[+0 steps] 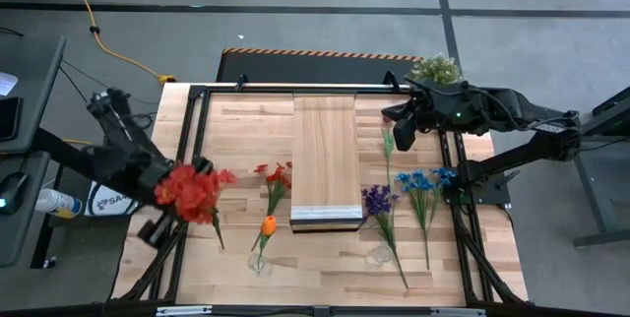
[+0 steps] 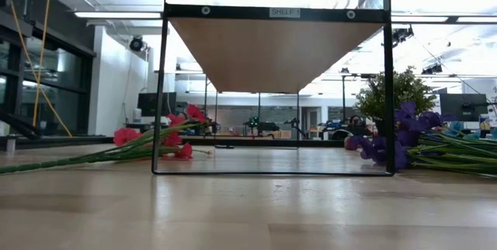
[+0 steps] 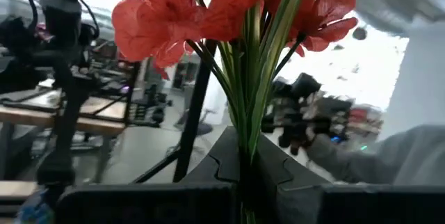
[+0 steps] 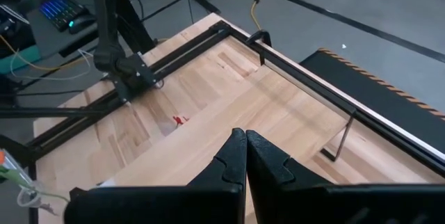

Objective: Pick and place flowers into a vace then onto a shelf
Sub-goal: Put the top red flowers into the left transparent vase

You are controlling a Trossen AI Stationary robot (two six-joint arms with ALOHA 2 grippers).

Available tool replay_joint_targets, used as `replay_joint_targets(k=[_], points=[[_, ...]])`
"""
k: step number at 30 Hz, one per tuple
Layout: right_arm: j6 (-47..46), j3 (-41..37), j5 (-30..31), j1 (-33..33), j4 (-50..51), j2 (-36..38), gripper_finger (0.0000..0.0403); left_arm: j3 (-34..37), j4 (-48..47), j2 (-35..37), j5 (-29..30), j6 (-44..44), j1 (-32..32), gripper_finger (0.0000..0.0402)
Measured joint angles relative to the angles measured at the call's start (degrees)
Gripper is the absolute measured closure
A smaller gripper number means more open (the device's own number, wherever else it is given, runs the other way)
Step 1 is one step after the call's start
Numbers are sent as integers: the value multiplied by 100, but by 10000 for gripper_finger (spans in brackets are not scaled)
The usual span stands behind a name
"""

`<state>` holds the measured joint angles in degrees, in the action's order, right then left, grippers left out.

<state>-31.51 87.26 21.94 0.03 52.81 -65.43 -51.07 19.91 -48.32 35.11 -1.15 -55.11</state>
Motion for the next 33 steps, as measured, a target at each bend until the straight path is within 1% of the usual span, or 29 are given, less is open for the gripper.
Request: replay_joint_targets(k=[4,6,8,11,14,17,21,24,27,33], points=[[-1,0,-17,0,-19,1,402,-2,565,-304,1036,583,-738,361],[-2,0,-60,0,-22,0,402,-2,829,-498,1579,831,-995,361],[-2,0,-73,0,-40,2,402,-2,1071,-709,2073,1019,-1140,361],[-2,0,-73,0,-41,2,402,-2,1275,-1012,2794,1124,-1185,361],[-2,0,-74,0,-43,2,402,-2,1330,-1255,3253,1089,-1176,361],[-2,0,-73,0,-43,2,402,-2,1358,-1427,3432,945,-1168,361],[-2,0,-73,1,-43,2,402,0,1384,-1615,3450,932,-1167,361],[-2,0,-74,0,-43,2,402,0,1655,-1719,3442,977,-1167,361],[-3,0,-151,0,-42,2,402,0,1726,-1847,3411,1002,-1167,361],[-107,0,-305,2,-41,2,402,0,2086,-2188,3567,1154,-1165,361]])
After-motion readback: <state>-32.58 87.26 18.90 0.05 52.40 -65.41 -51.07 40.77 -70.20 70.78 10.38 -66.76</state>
